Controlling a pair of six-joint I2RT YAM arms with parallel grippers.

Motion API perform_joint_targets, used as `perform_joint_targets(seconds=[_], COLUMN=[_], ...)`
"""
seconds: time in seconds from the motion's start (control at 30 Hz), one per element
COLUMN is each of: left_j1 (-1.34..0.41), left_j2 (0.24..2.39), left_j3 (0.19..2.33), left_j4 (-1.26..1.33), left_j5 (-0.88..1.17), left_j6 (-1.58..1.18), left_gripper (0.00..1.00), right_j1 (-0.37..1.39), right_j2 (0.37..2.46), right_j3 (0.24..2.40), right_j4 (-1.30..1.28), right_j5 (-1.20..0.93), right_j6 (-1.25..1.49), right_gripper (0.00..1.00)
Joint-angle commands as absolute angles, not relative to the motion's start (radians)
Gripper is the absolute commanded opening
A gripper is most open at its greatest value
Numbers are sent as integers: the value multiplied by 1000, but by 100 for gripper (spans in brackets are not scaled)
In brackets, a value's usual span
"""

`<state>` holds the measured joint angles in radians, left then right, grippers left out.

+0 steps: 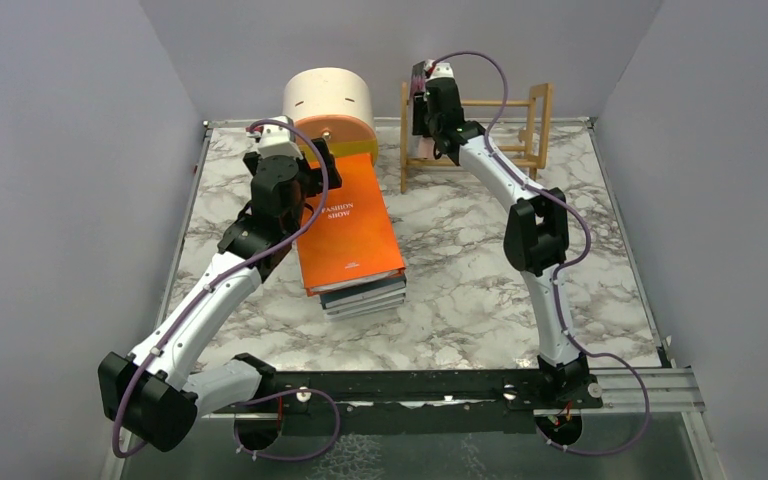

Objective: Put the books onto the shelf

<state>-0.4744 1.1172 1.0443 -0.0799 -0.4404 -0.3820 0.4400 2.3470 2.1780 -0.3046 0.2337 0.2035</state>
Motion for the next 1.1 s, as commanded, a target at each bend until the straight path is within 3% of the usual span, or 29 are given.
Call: perform_joint_targets(seconds=[0.0,0.43,1.07], left_j1=[-465,-457,-454], left_j2=[1095,1080,1065], left_j3=[1049,1031,1034], left_j4=[-52,-61,-73], left_j5=[-471,-475,-471], left_j6=[-366,-374,-371], left_gripper=[93,93,93], right_j1=[454,454,454], right_j2=[2380,2346,2144], right_j3=[2226,2163,1925], right_j4=[-312,-270,-156], right_j5=[248,132,116], right_j6=[214,299,361], right_gripper=[13,76,79])
